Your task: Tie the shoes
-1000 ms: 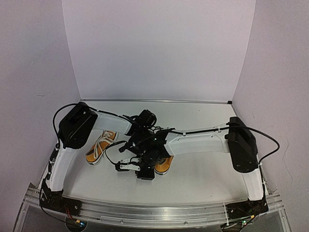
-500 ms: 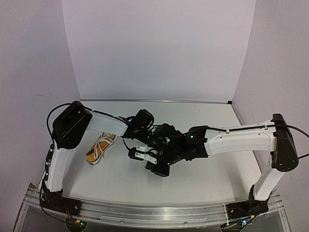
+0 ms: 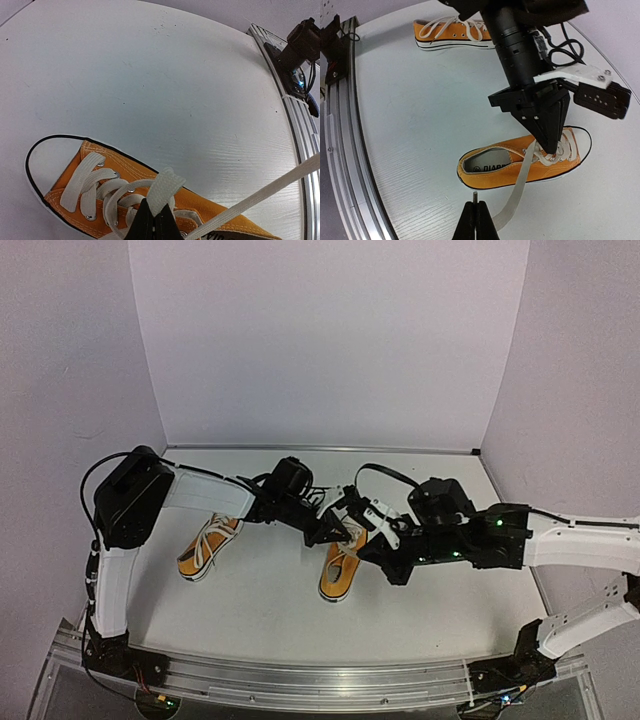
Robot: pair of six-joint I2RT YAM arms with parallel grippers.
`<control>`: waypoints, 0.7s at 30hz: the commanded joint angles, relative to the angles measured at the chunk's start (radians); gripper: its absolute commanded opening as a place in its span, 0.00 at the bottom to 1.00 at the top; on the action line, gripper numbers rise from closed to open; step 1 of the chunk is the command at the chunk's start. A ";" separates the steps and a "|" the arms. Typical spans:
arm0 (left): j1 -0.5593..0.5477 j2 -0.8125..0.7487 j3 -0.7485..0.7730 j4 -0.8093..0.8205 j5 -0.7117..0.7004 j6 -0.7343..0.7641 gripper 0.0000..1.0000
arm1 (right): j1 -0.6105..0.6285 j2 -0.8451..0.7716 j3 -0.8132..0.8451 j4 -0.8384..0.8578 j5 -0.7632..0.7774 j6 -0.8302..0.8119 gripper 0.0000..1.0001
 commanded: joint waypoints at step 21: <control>0.003 -0.164 -0.152 0.190 -0.080 -0.089 0.00 | -0.019 -0.092 -0.186 -0.066 0.298 0.635 0.00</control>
